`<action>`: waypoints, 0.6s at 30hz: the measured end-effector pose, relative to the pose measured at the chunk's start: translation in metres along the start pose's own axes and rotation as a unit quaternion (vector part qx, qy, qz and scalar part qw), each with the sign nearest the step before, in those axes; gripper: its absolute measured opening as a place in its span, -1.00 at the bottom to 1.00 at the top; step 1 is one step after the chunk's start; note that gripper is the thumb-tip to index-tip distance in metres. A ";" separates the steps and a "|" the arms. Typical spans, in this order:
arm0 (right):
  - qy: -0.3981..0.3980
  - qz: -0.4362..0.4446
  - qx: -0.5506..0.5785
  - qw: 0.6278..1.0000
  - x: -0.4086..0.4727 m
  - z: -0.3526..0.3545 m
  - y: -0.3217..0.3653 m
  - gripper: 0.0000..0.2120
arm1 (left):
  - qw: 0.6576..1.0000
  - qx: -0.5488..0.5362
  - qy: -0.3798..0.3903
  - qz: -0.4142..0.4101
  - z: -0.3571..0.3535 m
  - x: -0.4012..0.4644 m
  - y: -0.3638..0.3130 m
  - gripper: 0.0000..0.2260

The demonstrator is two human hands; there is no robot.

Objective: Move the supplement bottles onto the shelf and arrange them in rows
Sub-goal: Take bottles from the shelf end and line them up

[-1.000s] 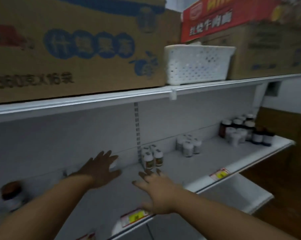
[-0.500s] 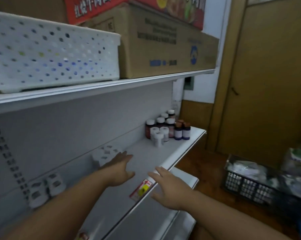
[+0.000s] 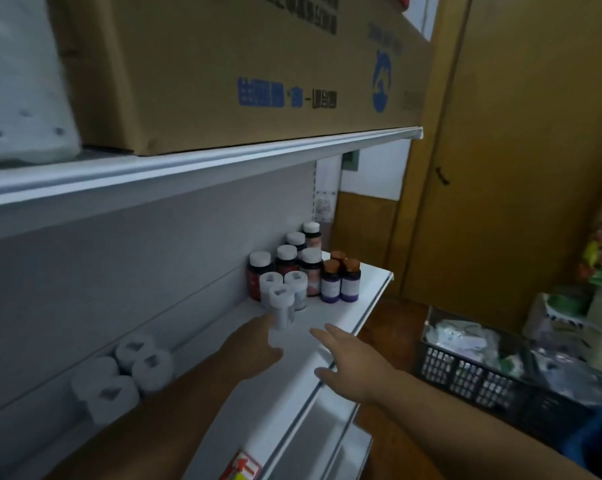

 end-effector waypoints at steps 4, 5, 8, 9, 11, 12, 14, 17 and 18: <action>-0.032 -0.009 0.074 0.997 0.045 0.005 -0.027 -0.48 | 0.986 -0.119 -0.080 0.083 -0.021 0.041 0.002 -0.52; -0.042 -0.013 0.092 0.995 0.058 0.006 -0.035 -0.54 | 0.977 -0.154 -0.097 0.108 -0.027 0.051 0.002 -0.49; -0.045 -0.009 0.144 0.989 0.098 0.006 -0.061 -0.54 | 0.950 -0.230 -0.133 0.166 -0.046 0.080 0.004 -0.38; -0.052 -0.001 0.161 0.986 0.111 0.005 -0.069 -0.50 | 0.941 -0.251 -0.148 0.174 -0.050 0.089 0.005 -0.37; -0.076 0.010 0.194 0.978 0.134 0.003 -0.082 -0.44 | 0.922 -0.283 -0.183 0.192 -0.057 0.105 0.008 -0.36; -0.087 0.014 0.211 0.974 0.144 0.002 -0.085 -0.45 | 0.914 -0.292 -0.197 0.202 -0.063 0.112 0.014 -0.37; -0.098 0.025 0.253 0.962 0.161 0.000 -0.088 -0.60 | 0.906 -0.287 -0.213 0.226 -0.071 0.121 0.019 -0.40; -0.058 -0.014 0.284 0.957 0.182 -0.007 -0.085 -0.66 | 0.887 -0.305 -0.250 0.239 -0.074 0.120 0.016 -0.52; -0.052 -0.021 0.289 0.956 0.185 -0.009 -0.083 -0.64 | 0.883 -0.309 -0.257 0.240 -0.073 0.118 0.015 -0.59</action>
Point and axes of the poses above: each hand's wrist, its own x-axis towards the middle knuckle, its own z-axis out of the back of the hand, y = z × x, the point moved 3 cm from there along x, towards the middle knuckle, and after that the axes turned 10 degrees about x, right-handed, at the moved point
